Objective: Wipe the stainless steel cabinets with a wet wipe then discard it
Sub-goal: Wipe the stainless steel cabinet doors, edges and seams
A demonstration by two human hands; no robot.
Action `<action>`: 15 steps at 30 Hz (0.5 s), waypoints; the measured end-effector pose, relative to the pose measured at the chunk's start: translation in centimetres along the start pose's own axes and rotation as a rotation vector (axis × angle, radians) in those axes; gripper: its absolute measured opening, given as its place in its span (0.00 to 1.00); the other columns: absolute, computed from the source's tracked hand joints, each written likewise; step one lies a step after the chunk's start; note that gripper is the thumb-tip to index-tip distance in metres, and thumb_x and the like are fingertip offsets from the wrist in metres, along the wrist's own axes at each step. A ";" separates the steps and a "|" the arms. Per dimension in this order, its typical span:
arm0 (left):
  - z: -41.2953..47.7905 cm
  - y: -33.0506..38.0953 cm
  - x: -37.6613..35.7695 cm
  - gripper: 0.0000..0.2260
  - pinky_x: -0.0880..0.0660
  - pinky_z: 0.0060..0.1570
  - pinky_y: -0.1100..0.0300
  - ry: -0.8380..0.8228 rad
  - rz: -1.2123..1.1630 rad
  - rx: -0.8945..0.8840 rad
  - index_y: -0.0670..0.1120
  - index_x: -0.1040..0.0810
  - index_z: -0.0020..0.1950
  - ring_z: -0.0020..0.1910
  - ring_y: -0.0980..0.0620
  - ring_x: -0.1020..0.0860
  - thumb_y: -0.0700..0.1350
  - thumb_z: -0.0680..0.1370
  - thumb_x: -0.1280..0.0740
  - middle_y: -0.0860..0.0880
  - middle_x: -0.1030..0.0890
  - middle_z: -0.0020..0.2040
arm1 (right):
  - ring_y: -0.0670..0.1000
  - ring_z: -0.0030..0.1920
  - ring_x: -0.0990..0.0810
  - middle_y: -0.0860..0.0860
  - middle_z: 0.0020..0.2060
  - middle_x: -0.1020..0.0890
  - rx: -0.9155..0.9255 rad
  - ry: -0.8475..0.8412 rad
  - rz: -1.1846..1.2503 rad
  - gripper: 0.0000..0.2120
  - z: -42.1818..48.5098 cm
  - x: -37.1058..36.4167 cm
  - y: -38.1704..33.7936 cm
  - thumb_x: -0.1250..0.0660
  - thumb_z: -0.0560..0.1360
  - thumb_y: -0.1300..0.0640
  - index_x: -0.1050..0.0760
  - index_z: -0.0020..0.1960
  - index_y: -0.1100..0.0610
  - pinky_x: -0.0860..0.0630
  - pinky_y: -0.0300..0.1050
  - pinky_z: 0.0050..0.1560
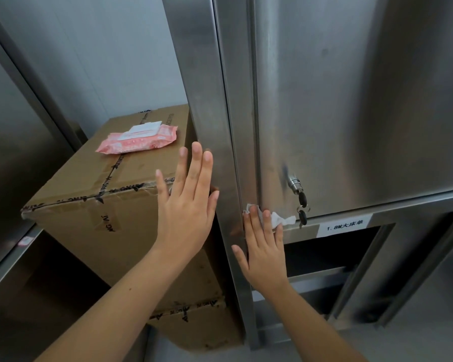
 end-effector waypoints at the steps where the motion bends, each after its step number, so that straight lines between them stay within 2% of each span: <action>1: 0.0 0.0 0.0 0.27 0.49 0.67 0.38 -0.002 -0.002 0.003 0.41 0.51 0.75 0.73 0.45 0.46 0.48 0.80 0.45 0.44 0.48 0.74 | 0.53 0.75 0.60 0.52 0.75 0.57 -0.013 -0.014 0.002 0.32 -0.2 -0.1 0.0 0.62 0.79 0.38 0.59 0.75 0.56 0.60 0.54 0.72; 2: 0.0 0.0 0.0 0.27 0.49 0.67 0.38 -0.003 -0.004 0.007 0.41 0.51 0.75 0.73 0.45 0.46 0.48 0.80 0.45 0.44 0.48 0.74 | 0.53 0.75 0.57 0.53 0.76 0.53 -0.026 -0.027 0.016 0.32 -0.4 0.0 0.0 0.62 0.79 0.38 0.57 0.76 0.57 0.58 0.55 0.72; 4: 0.0 0.0 0.0 0.27 0.49 0.67 0.38 -0.006 -0.001 0.015 0.41 0.51 0.75 0.73 0.45 0.46 0.48 0.80 0.45 0.44 0.48 0.74 | 0.56 0.75 0.48 0.55 0.74 0.43 -0.049 -0.051 0.059 0.32 -0.8 0.1 -0.1 0.62 0.80 0.40 0.49 0.75 0.59 0.49 0.61 0.71; 6: 0.0 -0.1 0.0 0.27 0.49 0.67 0.39 -0.014 0.004 0.020 0.41 0.51 0.75 0.73 0.45 0.46 0.48 0.80 0.46 0.44 0.48 0.74 | 0.58 0.73 0.44 0.57 0.71 0.37 -0.061 -0.058 0.067 0.31 -1.3 0.2 -0.2 0.61 0.80 0.41 0.42 0.73 0.60 0.40 0.65 0.66; 9: 0.0 -0.1 0.0 0.26 0.50 0.67 0.39 -0.022 0.012 0.022 0.41 0.51 0.75 0.74 0.44 0.46 0.48 0.80 0.47 0.44 0.49 0.75 | 0.54 0.75 0.51 0.59 0.70 0.37 -0.072 -0.060 0.052 0.31 -1.9 0.3 -0.4 0.61 0.80 0.42 0.39 0.72 0.60 0.45 0.60 0.70; 12: -0.1 -0.1 0.0 0.26 0.50 0.68 0.40 -0.019 0.006 0.028 0.41 0.51 0.75 0.74 0.45 0.46 0.48 0.80 0.47 0.44 0.49 0.75 | 0.60 0.72 0.41 0.62 0.69 0.35 -0.011 -0.074 0.042 0.32 -2.2 0.3 -1.1 0.60 0.80 0.43 0.37 0.70 0.65 0.48 0.59 0.71; 15: 0.0 0.0 0.0 0.26 0.51 0.67 0.40 -0.018 0.005 0.031 0.41 0.51 0.75 0.74 0.45 0.46 0.47 0.80 0.46 0.44 0.49 0.75 | 0.62 0.69 0.36 0.63 0.68 0.34 0.046 -0.085 0.066 0.30 -2.4 0.2 -1.4 0.59 0.81 0.45 0.37 0.69 0.66 0.47 0.56 0.70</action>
Point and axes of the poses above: each hand's wrist, its own z-axis towards the middle knuckle, its own x-axis out of the back of the hand, y = z × x, the point moved 9 cm from there along z, towards the middle knuckle
